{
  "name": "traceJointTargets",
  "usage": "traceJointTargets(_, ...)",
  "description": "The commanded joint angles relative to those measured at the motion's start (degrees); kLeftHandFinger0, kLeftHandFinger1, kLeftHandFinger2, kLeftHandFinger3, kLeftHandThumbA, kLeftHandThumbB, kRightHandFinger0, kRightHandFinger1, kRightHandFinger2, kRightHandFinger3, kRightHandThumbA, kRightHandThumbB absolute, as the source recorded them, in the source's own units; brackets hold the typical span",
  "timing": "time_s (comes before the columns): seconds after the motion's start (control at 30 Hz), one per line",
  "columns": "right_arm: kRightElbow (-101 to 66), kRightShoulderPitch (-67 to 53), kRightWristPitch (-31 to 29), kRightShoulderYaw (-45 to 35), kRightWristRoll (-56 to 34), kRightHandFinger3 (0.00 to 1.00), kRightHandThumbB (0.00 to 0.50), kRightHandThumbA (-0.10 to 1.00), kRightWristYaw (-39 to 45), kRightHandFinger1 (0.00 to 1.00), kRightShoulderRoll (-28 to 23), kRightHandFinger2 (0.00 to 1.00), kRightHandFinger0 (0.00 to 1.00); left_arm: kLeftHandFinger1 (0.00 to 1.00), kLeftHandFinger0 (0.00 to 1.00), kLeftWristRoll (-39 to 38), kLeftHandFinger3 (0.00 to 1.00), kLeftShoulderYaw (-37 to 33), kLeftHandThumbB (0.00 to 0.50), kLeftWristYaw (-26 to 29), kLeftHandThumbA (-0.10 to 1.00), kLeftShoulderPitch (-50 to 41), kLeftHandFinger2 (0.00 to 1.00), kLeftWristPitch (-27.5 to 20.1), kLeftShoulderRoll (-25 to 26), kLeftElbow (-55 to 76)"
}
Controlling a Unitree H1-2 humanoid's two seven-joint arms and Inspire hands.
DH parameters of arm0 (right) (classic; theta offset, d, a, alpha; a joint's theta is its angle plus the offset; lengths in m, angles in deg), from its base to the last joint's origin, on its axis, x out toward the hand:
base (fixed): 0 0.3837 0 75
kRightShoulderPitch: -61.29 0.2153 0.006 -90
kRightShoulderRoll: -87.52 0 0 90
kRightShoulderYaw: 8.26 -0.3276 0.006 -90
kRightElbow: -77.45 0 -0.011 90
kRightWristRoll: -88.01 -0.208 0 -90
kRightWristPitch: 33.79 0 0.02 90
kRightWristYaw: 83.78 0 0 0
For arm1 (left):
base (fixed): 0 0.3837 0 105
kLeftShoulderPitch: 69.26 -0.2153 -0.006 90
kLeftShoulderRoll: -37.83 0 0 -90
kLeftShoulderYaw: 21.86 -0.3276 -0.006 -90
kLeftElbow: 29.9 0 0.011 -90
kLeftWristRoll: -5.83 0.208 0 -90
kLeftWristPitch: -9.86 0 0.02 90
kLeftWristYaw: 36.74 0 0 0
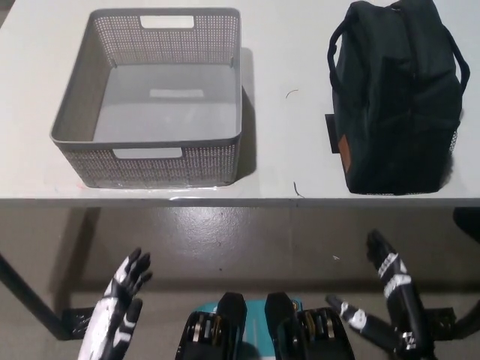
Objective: Use both hands to pick up a lunch bag on the right hand side and place it into a container on the left hand side
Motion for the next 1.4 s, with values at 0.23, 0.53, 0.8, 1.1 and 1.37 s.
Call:
traceJointTargets(0.23,-6.1,4.3,-4.6,-4.6,-2.5,1.00,0.175,0.99,-1.1,1.00,-0.7,1.00,1.00,1.00,1.00,-2.4,1.00,-1.5,0.027,-2.2,0.88,8.8,1.00,0.8,0.0,7.2)
traceJointTargets(0.53,-10.9,8.3,-4.3,-15.1,-7.1,1.00,0.218,1.00,-3.9,1.00,-3.8,1.00,1.00,1.00,1.00,-1.9,1.00,-4.6,0.069,-3.7,1.00,22.1,1.00,9.6,-1.3,13.9)
traceJointTargets(0.8,-8.5,19.1,0.7,-25.4,-11.6,1.00,0.163,1.00,-6.9,1.00,-11.0,1.00,1.00,1.00,1.00,-4.3,1.00,-6.3,0.222,-4.3,1.00,45.8,1.00,27.4,-6.1,7.4)
traceJointTargets(1.1,3.2,33.1,3.7,-29.5,-17.2,1.00,0.181,0.94,-6.1,1.00,-17.5,1.00,1.00,1.00,1.00,-10.7,1.00,-2.2,0.257,-3.4,1.00,65.8,1.00,33.5,-11.3,-11.9)
traceJointTargets(1.37,20.1,46.6,6.6,-28.6,-17.4,1.00,0.079,0.87,-4.4,1.00,-20.0,1.00,1.00,1.00,1.00,-14.5,1.00,6.3,0.287,0.6,1.00,79.1,1.00,32.7,-15.0,-33.3)
